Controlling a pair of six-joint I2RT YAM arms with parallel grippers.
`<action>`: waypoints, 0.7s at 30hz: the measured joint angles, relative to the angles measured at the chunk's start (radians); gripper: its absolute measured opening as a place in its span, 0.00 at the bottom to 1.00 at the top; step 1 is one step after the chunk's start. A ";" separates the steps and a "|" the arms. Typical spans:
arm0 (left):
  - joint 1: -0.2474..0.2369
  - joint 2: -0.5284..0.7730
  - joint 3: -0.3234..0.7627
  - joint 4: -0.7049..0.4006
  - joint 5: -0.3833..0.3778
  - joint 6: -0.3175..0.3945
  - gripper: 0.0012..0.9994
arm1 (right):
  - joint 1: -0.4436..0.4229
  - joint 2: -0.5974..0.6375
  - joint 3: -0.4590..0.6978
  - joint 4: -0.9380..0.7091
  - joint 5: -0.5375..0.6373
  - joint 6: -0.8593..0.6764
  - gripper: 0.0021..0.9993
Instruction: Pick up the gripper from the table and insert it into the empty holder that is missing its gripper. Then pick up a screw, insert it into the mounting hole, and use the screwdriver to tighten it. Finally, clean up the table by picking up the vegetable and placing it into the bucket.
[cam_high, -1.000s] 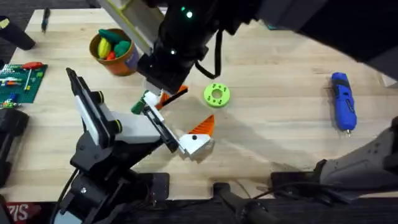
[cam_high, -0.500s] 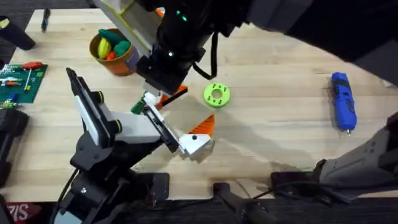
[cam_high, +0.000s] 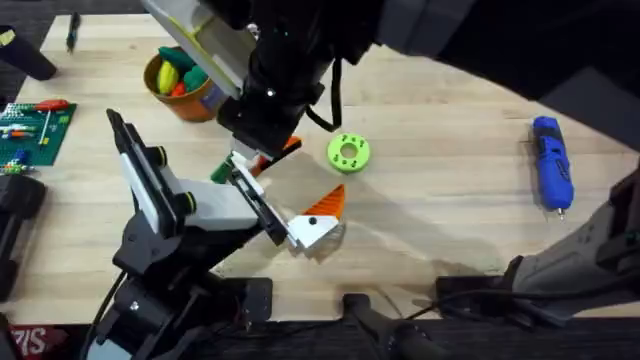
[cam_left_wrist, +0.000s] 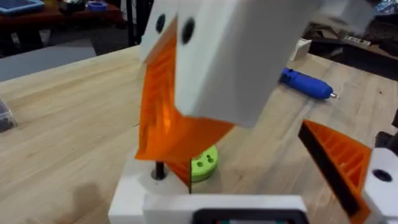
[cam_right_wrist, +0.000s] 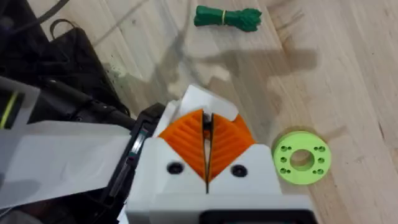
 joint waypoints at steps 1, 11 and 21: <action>0.000 0.000 0.000 0.000 0.000 0.000 0.99 | 0.000 0.000 0.000 0.000 0.000 0.000 0.01; 0.000 0.000 0.000 -0.001 0.000 -0.010 0.99 | 0.000 0.015 0.001 0.004 -0.001 0.000 0.01; 0.000 0.000 0.000 -0.001 0.000 -0.009 0.99 | 0.000 0.015 0.001 0.003 -0.001 0.000 0.01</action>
